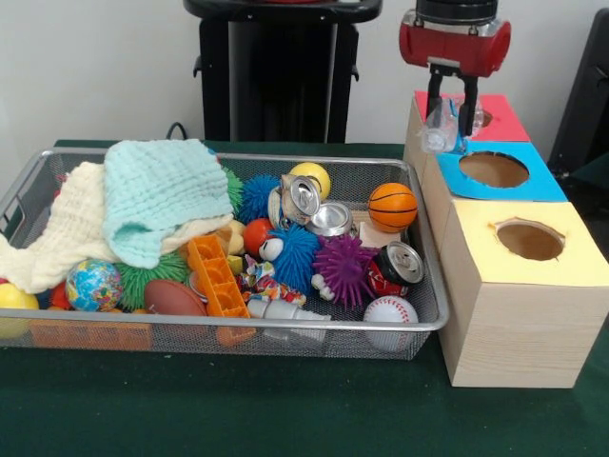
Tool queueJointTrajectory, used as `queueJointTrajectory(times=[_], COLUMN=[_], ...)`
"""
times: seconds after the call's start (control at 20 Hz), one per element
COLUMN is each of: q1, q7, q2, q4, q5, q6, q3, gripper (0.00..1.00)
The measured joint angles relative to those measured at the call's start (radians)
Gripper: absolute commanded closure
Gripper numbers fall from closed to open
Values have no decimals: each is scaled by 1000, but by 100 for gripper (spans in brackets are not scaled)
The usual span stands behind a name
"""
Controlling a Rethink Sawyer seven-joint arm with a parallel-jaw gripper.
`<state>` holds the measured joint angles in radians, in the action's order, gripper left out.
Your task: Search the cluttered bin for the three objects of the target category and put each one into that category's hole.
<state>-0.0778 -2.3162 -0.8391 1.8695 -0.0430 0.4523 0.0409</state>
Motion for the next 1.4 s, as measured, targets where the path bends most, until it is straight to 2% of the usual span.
queueJointTrajectory(times=[0.45, 0.85, 0.9, 1.4], q1=[129, 181, 181, 148], q7=[0, 0, 0, 0], q2=[46, 54, 55, 57], q4=[0, -2, -5, -33], q5=[-69, -99, -99, -98], q6=[-49, -49, -49, -49], q3=[-33, -67, -74, -79], gripper=[100, 100, 0, 0])
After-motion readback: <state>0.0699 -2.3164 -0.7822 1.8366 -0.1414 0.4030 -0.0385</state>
